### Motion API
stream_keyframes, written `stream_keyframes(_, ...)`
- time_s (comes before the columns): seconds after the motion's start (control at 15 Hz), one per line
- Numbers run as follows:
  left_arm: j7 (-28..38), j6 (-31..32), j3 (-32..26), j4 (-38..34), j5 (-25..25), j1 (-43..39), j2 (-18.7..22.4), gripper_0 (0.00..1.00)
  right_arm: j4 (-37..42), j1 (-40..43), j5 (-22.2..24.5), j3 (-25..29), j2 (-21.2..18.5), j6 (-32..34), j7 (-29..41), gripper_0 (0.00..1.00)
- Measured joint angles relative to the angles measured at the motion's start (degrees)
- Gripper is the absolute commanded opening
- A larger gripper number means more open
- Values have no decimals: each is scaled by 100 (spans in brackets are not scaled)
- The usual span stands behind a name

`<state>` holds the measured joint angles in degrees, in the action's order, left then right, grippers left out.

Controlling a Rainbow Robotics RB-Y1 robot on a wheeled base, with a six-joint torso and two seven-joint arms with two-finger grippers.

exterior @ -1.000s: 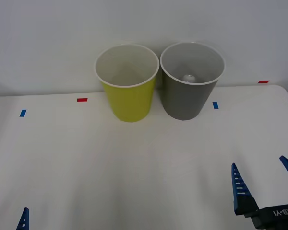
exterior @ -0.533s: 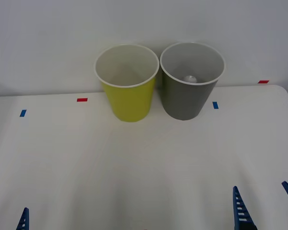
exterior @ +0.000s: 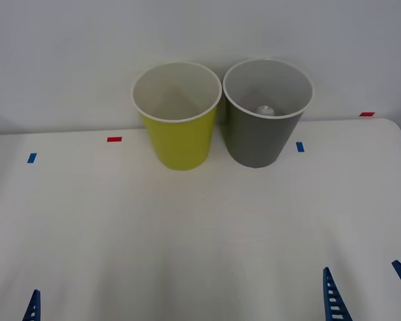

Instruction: Put cans in the gray bin and PET bottles in the light green bin.

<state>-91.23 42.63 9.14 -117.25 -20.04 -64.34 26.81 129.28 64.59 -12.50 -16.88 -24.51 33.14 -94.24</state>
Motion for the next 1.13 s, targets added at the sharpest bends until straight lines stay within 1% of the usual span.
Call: stream_keyframes(1.13, 0, 0, 0, 0, 0, 0, 0, 100, 1, 1, 1, 0, 0, 0, 1, 100)
